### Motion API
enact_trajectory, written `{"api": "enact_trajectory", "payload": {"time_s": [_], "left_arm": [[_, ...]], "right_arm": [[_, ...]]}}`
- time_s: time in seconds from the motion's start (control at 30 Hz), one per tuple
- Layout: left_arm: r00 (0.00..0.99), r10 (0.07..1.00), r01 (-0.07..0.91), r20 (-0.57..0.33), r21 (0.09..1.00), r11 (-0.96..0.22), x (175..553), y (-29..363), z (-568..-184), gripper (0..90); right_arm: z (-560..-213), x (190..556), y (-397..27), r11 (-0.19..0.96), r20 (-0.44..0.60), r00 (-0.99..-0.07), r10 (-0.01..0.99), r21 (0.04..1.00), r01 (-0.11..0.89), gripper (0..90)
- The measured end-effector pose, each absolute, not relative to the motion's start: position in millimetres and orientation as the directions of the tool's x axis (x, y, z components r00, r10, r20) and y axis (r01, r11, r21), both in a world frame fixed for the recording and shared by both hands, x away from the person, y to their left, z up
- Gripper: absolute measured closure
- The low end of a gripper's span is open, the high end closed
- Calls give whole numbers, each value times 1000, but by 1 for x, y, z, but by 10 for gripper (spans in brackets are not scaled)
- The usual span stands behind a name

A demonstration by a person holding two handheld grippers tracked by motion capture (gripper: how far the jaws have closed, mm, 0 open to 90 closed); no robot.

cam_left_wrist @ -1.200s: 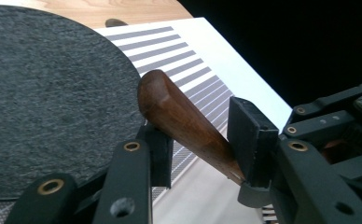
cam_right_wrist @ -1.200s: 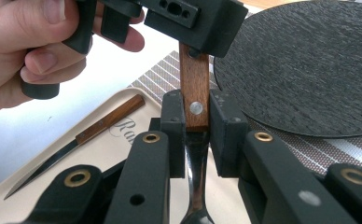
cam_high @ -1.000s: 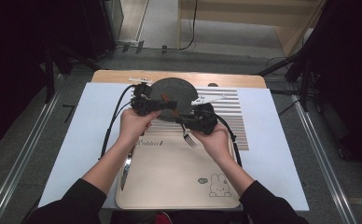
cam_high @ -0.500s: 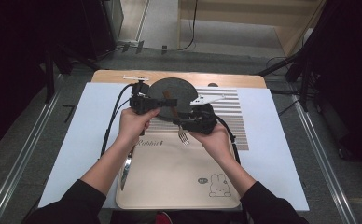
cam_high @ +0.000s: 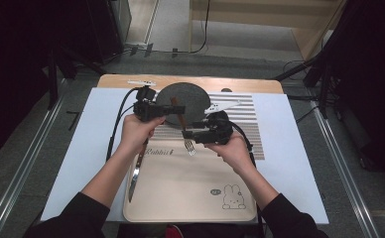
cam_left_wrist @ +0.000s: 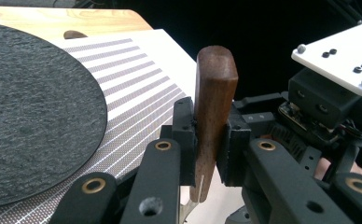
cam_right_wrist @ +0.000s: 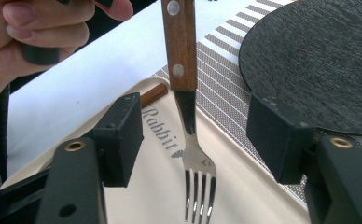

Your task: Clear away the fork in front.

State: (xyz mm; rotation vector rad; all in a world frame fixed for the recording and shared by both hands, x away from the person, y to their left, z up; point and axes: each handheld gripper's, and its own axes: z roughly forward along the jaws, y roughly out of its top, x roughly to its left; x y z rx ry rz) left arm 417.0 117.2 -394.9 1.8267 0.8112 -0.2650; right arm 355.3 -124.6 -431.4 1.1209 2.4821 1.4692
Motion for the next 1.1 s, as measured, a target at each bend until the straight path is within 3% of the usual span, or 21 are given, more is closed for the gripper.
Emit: {"api": "enact_trajectory", "payload": {"time_s": [0.43,1.1], "left_arm": [[766,388,621,-513,747,-238,414,126,-387,793],[791,332,601,-514,754,-266,396,135,-377,794]], "right_arm": [[-432,352,-135,313,293,-746,598,771,554,299],[-441,336,-171,308,286,-721,631,760,572,299]]}}
